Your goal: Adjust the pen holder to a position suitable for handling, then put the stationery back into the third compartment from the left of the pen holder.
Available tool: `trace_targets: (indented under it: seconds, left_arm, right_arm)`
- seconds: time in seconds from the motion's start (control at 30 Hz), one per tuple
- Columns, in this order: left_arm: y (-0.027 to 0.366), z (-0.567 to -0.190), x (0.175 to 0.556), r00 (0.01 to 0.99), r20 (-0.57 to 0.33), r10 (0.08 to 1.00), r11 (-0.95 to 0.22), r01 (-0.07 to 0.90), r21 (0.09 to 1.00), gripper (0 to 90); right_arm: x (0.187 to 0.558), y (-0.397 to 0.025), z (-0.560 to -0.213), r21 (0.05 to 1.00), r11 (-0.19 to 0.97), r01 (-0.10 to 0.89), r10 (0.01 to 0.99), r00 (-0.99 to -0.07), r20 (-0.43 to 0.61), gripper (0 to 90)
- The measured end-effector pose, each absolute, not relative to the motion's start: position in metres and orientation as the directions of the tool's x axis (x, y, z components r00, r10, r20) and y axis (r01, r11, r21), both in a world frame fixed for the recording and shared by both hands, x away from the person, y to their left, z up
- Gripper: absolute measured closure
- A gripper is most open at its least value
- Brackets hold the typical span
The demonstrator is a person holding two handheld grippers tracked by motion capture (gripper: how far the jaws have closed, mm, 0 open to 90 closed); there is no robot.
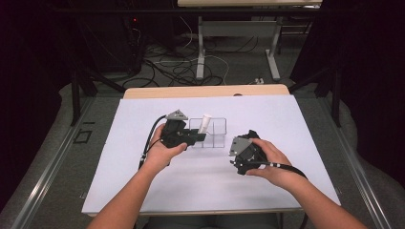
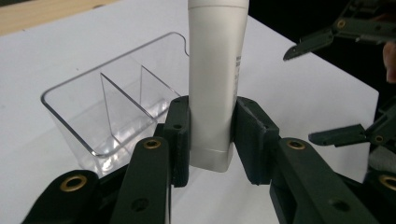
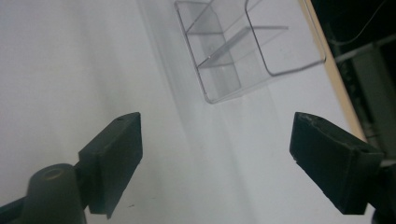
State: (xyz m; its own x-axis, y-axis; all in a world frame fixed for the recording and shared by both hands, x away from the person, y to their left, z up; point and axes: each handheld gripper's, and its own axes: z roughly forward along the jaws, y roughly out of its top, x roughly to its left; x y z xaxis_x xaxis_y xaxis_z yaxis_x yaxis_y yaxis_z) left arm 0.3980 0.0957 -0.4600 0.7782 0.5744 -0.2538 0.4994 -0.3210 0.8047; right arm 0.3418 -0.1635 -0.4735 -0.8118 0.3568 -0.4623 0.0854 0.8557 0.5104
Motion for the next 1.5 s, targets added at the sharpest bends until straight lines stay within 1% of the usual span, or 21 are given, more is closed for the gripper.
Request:
trace_targets:
  seconds: [0.07,0.17,0.23,0.27,0.4,0.43,0.5,0.57,0.67,0.73,0.83,0.93,1.03,1.27,1.3,1.5]
  left_arm:
    - [0.095,-0.46,0.4,0.773,-0.246,0.585,-0.309,0.492,0.814,68.2]
    - [0.093,-0.46,0.401,0.768,-0.233,0.597,-0.292,0.478,0.828,68.1]
    - [0.09,-0.46,0.401,0.76,-0.244,0.602,-0.26,0.476,0.84,68.1]
    - [0.09,-0.46,0.401,0.762,-0.237,0.603,-0.263,0.47,0.842,68.1]
    - [0.083,-0.459,0.401,0.75,-0.214,0.626,-0.242,0.447,0.861,68.2]
    - [0.081,-0.458,0.401,0.746,-0.221,0.628,-0.236,0.454,0.859,68.2]
    - [0.078,-0.458,0.401,0.741,-0.206,0.639,-0.233,0.441,0.866,68.1]
    - [0.074,-0.458,0.401,0.736,-0.202,0.646,-0.222,0.435,0.873,68.2]
    - [0.067,-0.459,0.402,0.728,-0.192,0.658,-0.217,0.428,0.877,68.2]
    - [0.062,-0.461,0.402,0.721,-0.194,0.665,-0.207,0.428,0.88,68.2]
    - [0.053,-0.464,0.403,0.711,-0.19,0.677,-0.2,0.426,0.882,68.2]
    - [0.048,-0.467,0.404,0.699,-0.203,0.685,-0.188,0.44,0.878,68.2]
    - [0.043,-0.47,0.404,0.682,-0.219,0.698,-0.158,0.445,0.882,68.2]
    - [0.033,-0.476,0.403,0.675,-0.209,0.708,-0.157,0.439,0.885,68.2]
    - [0.032,-0.477,0.404,0.678,-0.191,0.71,-0.177,0.434,0.883,68.2]
    - [0.026,-0.484,0.407,0.66,-0.193,0.726,-0.166,0.44,0.882,68.2]
  right_arm:
    - [0.345,-0.17,-0.478,0.551,0.82,0.158,0.427,-0.81,-0.403,14.8]
    - [0.348,-0.181,-0.482,0.596,0.768,0.232,0.506,-0.791,-0.343,14.4]
    - [0.348,-0.187,-0.485,0.638,0.717,0.282,0.565,-0.771,-0.294,13.9]
    - [0.348,-0.191,-0.486,0.658,0.69,0.302,0.589,-0.762,-0.268,13.3]
    - [0.349,-0.206,-0.492,0.732,0.558,0.392,0.696,-0.701,-0.155,10.7]
    - [0.35,-0.211,-0.494,0.744,0.525,0.414,0.717,-0.686,-0.124,10.3]
    - [0.352,-0.22,-0.498,0.772,0.441,0.458,0.767,-0.64,-0.059,7.0]
    - [0.354,-0.23,-0.501,0.79,0.359,0.497,0.802,-0.597,0.011,3.6]
    - [0.354,-0.244,-0.503,0.804,0.238,0.545,0.853,-0.513,0.095,1.2]
    - [0.356,-0.252,-0.505,0.815,0.189,0.548,0.869,-0.48,0.122,0.0]
    - [0.355,-0.258,-0.508,0.822,0.15,0.55,0.884,-0.447,0.138,0.0]
    - [0.355,-0.264,-0.51,0.83,0.137,0.54,0.889,-0.437,0.138,0.0]
    - [0.355,-0.267,-0.511,0.827,0.11,0.551,0.897,-0.414,0.156,0.0]
    - [0.357,-0.272,-0.515,0.823,0.098,0.559,0.898,-0.405,0.168,0.0]
    - [0.357,-0.272,-0.515,0.823,0.097,0.559,0.897,-0.407,0.171,0.0]
    - [0.359,-0.273,-0.518,0.814,0.08,0.575,0.894,-0.402,0.197,0.0]
